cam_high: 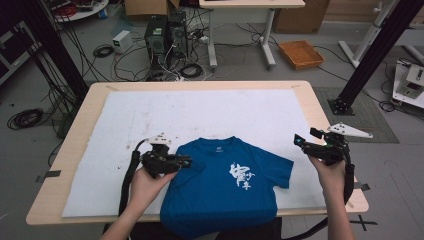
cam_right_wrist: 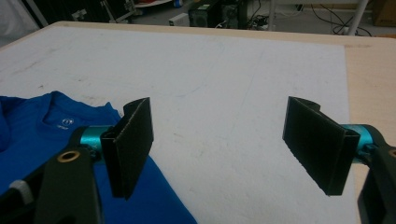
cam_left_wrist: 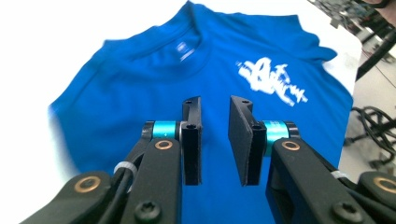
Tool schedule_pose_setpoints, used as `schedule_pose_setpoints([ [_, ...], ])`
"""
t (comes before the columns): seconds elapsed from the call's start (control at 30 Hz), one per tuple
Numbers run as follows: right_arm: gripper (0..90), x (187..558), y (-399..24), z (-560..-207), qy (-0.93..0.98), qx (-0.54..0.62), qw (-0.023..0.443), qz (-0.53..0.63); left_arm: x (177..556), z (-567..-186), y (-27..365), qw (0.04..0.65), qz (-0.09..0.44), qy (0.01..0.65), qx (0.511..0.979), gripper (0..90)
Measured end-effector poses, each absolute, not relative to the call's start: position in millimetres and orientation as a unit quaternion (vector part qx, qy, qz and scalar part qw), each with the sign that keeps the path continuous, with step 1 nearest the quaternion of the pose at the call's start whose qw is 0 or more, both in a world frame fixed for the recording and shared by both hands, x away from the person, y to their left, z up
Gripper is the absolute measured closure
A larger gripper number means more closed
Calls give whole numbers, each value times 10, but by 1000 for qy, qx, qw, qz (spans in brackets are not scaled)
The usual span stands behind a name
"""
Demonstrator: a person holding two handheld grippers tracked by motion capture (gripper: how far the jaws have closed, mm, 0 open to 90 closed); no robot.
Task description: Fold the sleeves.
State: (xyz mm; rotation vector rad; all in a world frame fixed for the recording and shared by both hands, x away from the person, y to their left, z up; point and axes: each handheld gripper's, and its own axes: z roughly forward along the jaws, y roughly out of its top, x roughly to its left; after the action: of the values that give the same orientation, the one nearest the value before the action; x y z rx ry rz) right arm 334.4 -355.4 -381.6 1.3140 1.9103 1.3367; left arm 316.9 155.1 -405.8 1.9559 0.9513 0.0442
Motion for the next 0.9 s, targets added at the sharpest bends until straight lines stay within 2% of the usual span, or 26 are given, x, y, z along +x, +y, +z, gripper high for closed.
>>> schedule_pose_setpoints([
  [0.2, 243, 3346, -3554, -3820, 694, 478, 231, 486, 3023, -4192, 1852, 462, 6, 426, 778, 680],
  [0.37, 244, 3352, -3537, -3818, 695, 477, 229, 486, 3030, -4291, 1851, 457, -18, 435, 776, 673],
  [0.4, 244, 3351, -3533, -3819, 695, 478, 229, 486, 3033, -4307, 1840, 458, -23, 431, 777, 688],
  [0.5, 244, 3353, -3540, -3825, 696, 478, 229, 485, 3022, -4325, 1794, 458, -24, 416, 785, 845],
  [0.6, 244, 3352, -3557, -3831, 694, 480, 231, 485, 2984, -4298, 1730, 468, -26, 383, 796, 870],
  [0.9, 244, 3352, -3549, -3832, 695, 481, 229, 484, 2791, -4251, 1371, 480, -54, 239, 842, 870],
])
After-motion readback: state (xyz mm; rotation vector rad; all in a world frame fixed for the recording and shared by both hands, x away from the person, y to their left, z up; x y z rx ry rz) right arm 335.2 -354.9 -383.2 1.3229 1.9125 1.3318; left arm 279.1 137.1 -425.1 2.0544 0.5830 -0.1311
